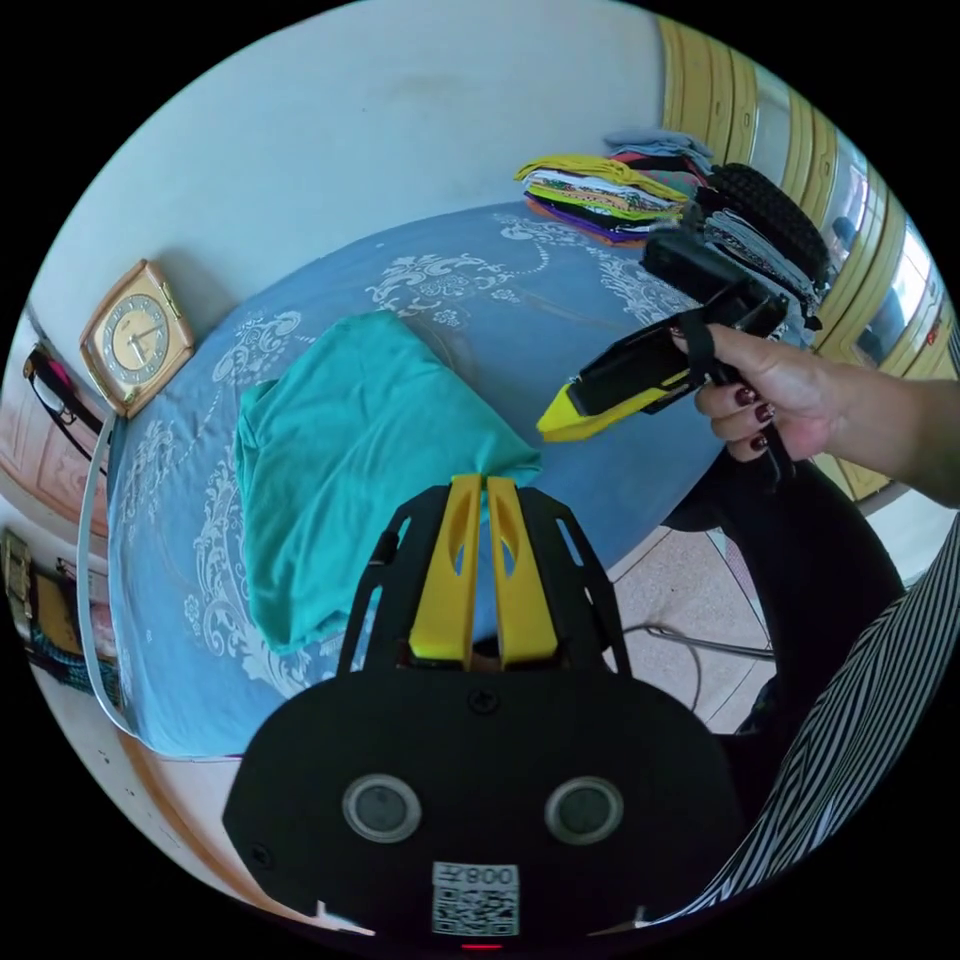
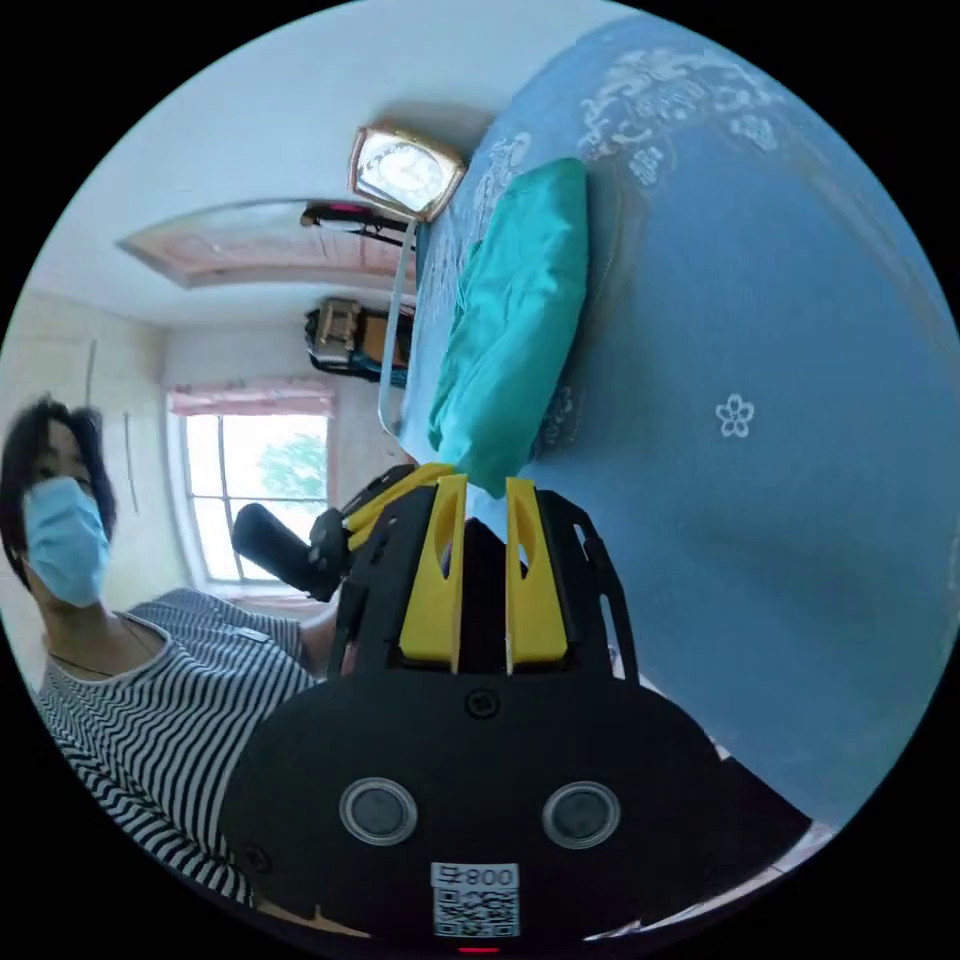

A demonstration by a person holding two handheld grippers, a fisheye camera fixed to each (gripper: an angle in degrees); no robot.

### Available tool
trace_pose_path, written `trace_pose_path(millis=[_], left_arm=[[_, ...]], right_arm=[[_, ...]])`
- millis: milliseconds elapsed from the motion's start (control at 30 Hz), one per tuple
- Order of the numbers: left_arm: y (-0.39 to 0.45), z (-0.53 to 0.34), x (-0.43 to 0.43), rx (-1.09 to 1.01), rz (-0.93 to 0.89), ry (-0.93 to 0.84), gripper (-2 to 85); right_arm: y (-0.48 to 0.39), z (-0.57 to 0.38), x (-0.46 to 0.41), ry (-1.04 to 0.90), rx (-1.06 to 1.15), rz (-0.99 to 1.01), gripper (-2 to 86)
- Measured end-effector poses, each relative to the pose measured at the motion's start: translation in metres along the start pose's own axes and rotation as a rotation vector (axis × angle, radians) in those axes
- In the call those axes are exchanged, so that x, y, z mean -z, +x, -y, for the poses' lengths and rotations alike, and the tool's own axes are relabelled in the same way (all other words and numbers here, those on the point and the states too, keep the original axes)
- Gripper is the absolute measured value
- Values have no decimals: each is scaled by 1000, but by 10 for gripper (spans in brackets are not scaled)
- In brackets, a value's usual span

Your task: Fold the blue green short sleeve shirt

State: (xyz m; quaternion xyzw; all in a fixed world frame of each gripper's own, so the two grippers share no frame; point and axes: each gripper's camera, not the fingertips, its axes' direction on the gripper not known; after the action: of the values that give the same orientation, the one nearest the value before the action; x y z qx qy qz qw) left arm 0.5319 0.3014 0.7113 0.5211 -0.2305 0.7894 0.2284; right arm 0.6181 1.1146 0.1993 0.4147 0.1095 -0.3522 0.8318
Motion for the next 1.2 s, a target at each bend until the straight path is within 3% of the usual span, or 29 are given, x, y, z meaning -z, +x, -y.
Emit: trace_pose_path(millis=[167, 400, 500, 767, 967, 1200], left_arm=[[-32, -25, 9, 13, -13, 9, 8], [-105, -72, 17, 107, -99, 22, 7], [-167, -115, 28, 276, -169, 45, 6], [-379, -339, -12, 1041, -715, 236, 33], [-450, -435, -53, 1284, -975, 434, 105], [-499, -499, -86, 1443, -1104, 612, 122]], right_arm=[[95, 17, -48, -45, -112, 183, 90], [178, 27, -92, -28, -161, 272, 62], [196, 29, -102, -31, -132, 252, 47], [204, 56, -131, -24, 14, 264, 33], [228, 72, -153, -20, 58, 286, 28], [275, 68, -173, -14, 57, 303, 26]])
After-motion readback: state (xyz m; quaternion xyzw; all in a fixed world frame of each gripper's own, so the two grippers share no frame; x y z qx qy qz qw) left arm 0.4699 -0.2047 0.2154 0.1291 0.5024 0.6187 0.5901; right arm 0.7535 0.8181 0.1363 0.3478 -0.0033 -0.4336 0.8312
